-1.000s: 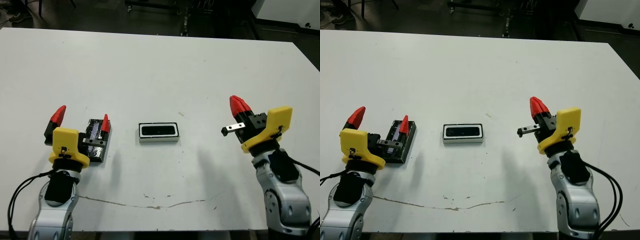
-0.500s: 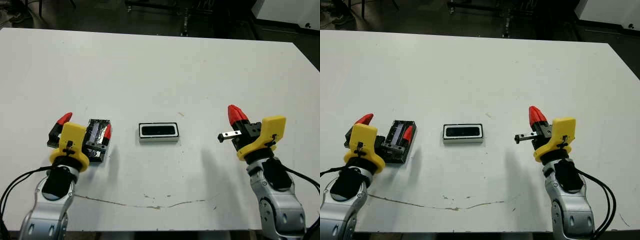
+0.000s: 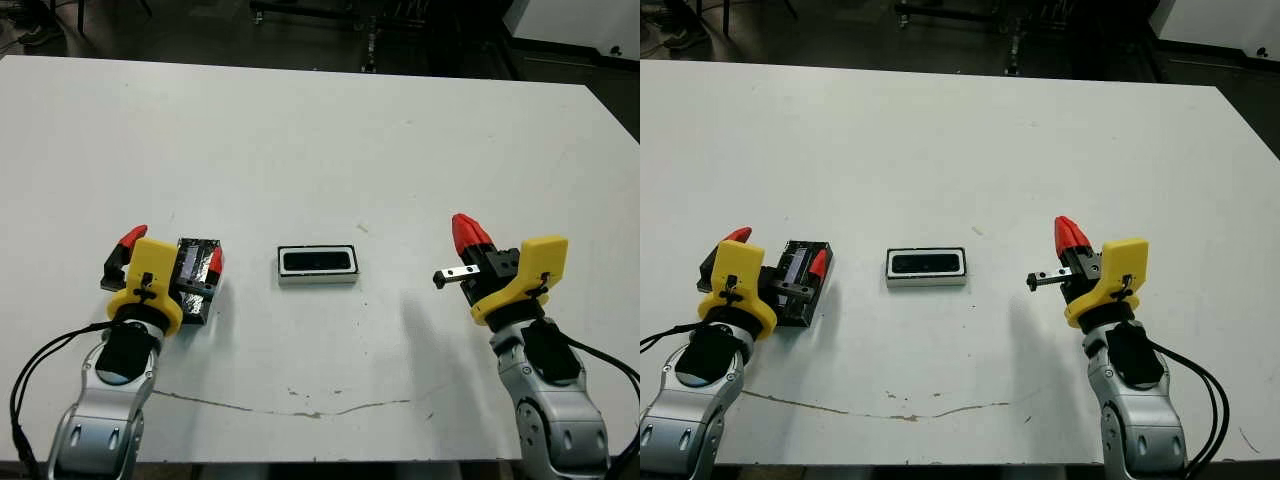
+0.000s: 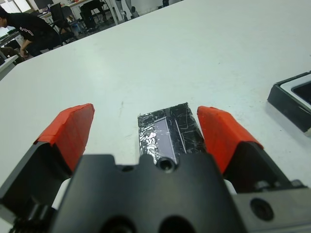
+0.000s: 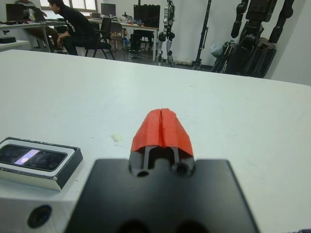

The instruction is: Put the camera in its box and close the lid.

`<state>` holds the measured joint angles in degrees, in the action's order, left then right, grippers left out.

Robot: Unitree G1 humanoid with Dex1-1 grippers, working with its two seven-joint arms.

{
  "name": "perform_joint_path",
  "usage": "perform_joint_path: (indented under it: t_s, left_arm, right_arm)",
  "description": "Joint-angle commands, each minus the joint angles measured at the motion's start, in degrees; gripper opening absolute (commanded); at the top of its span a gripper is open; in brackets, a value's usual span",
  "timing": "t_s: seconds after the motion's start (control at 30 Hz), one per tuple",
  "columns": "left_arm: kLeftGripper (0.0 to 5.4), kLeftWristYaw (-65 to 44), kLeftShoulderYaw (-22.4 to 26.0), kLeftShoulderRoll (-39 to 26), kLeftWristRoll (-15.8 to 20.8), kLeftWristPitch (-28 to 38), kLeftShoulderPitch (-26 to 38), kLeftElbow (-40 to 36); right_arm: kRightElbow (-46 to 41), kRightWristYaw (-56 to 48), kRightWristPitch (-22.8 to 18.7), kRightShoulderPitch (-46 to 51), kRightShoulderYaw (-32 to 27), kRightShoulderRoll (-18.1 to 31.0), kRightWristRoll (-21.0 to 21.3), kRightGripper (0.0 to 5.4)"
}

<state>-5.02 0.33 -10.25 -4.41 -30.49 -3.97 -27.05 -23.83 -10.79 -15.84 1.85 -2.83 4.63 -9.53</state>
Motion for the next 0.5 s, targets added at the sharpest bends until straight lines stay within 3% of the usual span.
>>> perform_joint_path:
  t_s: [0.03,0.5]
  left_arm:
    - [5.40,-0.3,0.2,0.5,0.9,-1.5,0.8,0.9]
    - [5.40,-0.3,-0.2,0.6,1.8,-6.0,2.1,0.6]
  right_arm:
    - [0.4,0.3,0.6,0.7,0.1,0.3,-0.1,0.01]
    - [0.6,0.4,0.9,0.8,0.8,0.2,-0.2,0.01]
